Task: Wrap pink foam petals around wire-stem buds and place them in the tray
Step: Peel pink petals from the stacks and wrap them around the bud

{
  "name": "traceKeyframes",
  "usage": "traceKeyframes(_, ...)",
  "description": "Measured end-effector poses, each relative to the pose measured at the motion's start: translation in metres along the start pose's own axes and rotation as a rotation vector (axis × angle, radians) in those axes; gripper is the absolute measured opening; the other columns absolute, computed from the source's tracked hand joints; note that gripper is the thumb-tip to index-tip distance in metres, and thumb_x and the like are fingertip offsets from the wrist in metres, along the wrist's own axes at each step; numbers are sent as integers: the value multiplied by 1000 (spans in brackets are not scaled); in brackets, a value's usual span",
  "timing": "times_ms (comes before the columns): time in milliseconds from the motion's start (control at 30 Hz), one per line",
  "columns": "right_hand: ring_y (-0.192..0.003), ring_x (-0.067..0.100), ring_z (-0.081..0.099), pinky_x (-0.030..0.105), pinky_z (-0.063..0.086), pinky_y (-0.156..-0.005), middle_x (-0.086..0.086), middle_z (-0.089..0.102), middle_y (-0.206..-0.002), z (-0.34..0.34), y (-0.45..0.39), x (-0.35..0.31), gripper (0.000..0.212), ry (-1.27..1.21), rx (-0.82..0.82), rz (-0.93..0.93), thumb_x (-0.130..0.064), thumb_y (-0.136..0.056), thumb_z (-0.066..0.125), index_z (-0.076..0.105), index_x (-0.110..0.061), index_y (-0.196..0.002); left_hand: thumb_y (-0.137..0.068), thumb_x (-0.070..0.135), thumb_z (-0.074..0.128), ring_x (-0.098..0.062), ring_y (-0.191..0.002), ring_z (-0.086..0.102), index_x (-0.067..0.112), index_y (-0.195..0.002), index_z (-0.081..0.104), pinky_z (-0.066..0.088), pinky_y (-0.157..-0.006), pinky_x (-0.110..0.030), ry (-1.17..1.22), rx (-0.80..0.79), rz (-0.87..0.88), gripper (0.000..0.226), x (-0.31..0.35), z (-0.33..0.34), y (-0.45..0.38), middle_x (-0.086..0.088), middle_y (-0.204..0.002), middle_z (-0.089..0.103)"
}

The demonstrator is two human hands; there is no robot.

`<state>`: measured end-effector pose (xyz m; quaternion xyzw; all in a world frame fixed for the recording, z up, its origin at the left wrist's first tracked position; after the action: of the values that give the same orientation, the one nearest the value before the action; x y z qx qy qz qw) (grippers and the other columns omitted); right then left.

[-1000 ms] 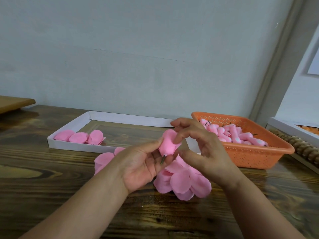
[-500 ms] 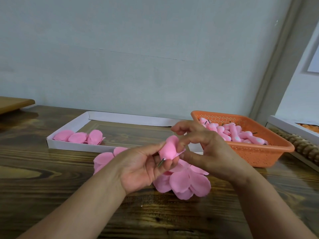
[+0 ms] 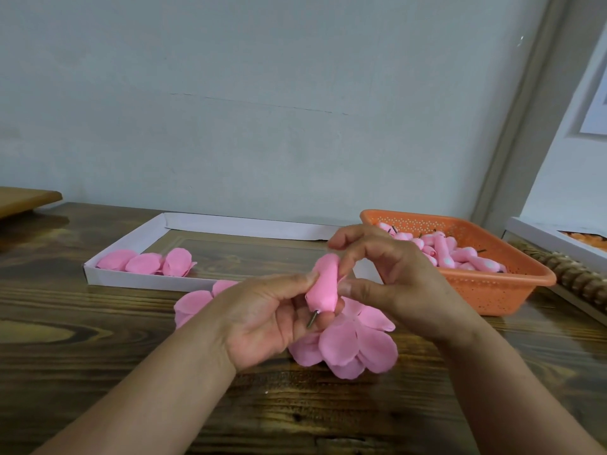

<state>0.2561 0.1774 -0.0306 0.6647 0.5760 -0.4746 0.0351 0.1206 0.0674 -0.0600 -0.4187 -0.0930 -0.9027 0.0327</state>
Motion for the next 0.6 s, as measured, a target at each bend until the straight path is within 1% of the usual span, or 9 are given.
traceKeyframes(100, -74, 13, 52, 32, 45, -73, 2, 56, -79, 6, -2, -1, 29, 20, 227, 70, -9, -67, 82, 53, -14, -72, -70, 10, 61, -24, -76, 68, -1, -87, 77, 58, -54, -26, 11, -30, 79, 25, 2, -1, 0, -18, -88, 70)
traceKeyframes(133, -64, 11, 47, 28, 43, -63, 4, 53, -71, 10, -3, -2, 28, 26, 263, 85, -8, -69, 80, 52, -13, -68, -71, 10, 60, -23, -76, 68, 0, -88, 77, 58, -55, -26, 30, -33, 113, 26, 3, 0, -1, -17, -89, 71)
traceKeyframes(200, -56, 6, 44, 21, 39, -55, 3, 53, -62, 20, -3, -4, 22, 36, 277, 91, -5, -76, 71, 54, -12, -65, -71, 8, 59, -21, -73, 71, -4, -94, 74, 58, -56, -27, 86, -7, 187, 29, 3, 1, -2, -16, -91, 72)
traceKeyframes(300, -62, 3, 55, 16, 43, -59, -4, 63, -68, 32, -4, -8, 16, 43, 281, 86, -2, -82, 59, 63, -14, -72, -70, 8, 59, -21, -74, 72, -10, -105, 61, 58, -59, -27, 106, 77, 296, 39, 1, 4, -4, -16, -93, 73)
traceKeyframes(367, -75, 11, 59, 22, 46, -66, -2, 65, -78, 39, -3, -11, 9, 78, 272, 78, -16, -79, 59, 67, -14, -82, -71, 10, 60, -23, -75, 72, -11, -114, 57, 58, -59, -27, 107, 124, 349, 48, 1, 7, -3, -18, -91, 72)
traceKeyframes(400, -78, 10, 57, 22, 45, -69, -6, 63, -81, 44, -2, -13, 15, 109, 282, 71, -25, -76, 60, 68, -17, -86, -73, 9, 60, -22, -72, 72, -9, -117, 57, 57, -57, -26, 115, 150, 371, 48, 1, 7, -2, -17, -86, 71)
traceKeyframes(467, -80, 5, 54, 16, 41, -70, -12, 58, -82, 53, 0, -13, 24, 153, 324, 51, -34, -71, 69, 65, -22, -91, -82, 8, 59, -22, -69, 71, -5, -117, 57, 58, -56, -27, 113, 189, 399, 38, 1, 7, -1, -14, -77, 71)
traceKeyframes(533, -78, 4, 51, 12, 39, -69, -9, 54, -84, 62, 1, -13, 30, 181, 398, 17, -26, -68, 80, 65, -18, -93, -87, 10, 58, -25, -73, 71, -2, -115, 57, 60, -61, -32, 89, 202, 418, 31, 0, 9, 0, -13, -74, 70)
traceKeyframes(600, -74, 6, 51, 15, 41, -67, -4, 53, -83, 67, 0, -12, 25, 200, 485, -18, -12, -69, 81, 66, -12, -90, -85, 11, 57, -27, -72, 70, -2, -114, 55, 60, -63, -36, 87, 179, 443, 31, -2, 12, 1, -14, -71, 69)
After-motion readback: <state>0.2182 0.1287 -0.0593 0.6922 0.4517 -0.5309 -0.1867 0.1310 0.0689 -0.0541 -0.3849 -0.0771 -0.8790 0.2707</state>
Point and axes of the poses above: each hand's wrist, its own y-axis away from the middle knuckle, its own z-axis out of the palm, x = y × z, the point moved 1 cm from there along -y, towards the middle knuckle
